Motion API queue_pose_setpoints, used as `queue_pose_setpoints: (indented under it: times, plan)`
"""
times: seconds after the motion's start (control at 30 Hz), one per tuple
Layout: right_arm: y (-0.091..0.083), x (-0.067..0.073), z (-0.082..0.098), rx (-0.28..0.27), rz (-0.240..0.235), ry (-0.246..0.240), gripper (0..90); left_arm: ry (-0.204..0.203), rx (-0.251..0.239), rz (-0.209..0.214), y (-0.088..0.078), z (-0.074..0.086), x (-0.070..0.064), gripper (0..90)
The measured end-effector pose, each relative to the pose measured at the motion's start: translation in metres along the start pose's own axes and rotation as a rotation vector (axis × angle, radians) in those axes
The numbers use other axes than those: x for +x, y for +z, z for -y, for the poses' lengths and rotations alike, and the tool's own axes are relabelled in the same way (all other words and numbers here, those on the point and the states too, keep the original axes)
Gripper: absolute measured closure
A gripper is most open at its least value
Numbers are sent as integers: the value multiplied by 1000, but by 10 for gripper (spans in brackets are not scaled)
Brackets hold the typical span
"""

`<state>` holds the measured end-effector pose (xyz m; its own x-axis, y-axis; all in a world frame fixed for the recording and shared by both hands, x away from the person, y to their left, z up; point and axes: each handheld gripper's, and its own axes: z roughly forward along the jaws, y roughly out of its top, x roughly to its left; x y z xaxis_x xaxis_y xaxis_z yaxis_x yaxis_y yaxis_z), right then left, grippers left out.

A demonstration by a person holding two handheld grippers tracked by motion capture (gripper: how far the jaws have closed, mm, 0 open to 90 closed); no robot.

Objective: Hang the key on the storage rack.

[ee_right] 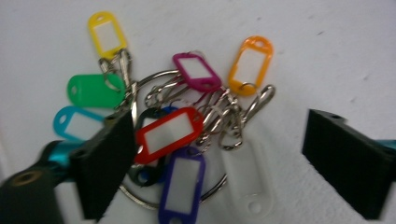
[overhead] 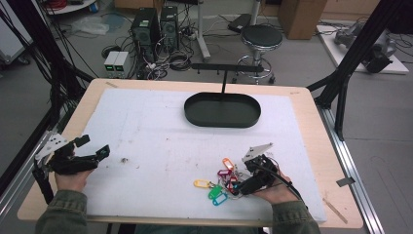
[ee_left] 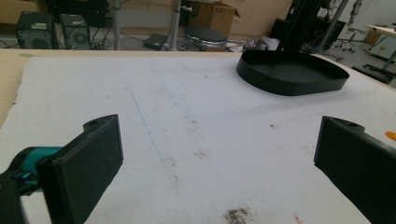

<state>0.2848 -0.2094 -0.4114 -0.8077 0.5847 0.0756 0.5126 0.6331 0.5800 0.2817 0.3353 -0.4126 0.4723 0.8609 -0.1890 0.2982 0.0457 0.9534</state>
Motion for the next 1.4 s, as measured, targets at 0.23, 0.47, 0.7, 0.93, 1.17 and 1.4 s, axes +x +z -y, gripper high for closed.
queue_pose_setpoints:
  times: [0.23,0.47,0.7,0.93,1.17,1.4]
  plan:
    - [2,0,1,29,-32,-10,271,2,2,1,0,0,0,17]
    - [2,-1,2,42,-32,-4,410,4,2,1,0,0,0,17]
    - [6,-5,4,80,-12,17,587,5,6,1,1,0,0,17]
    - [4,-3,4,83,1,4,807,6,6,3,1,0,0,17]
    - [1,-4,4,64,-13,6,843,5,5,2,1,0,0,17]
    - [0,-3,5,51,-19,-7,846,6,5,3,1,0,0,17]
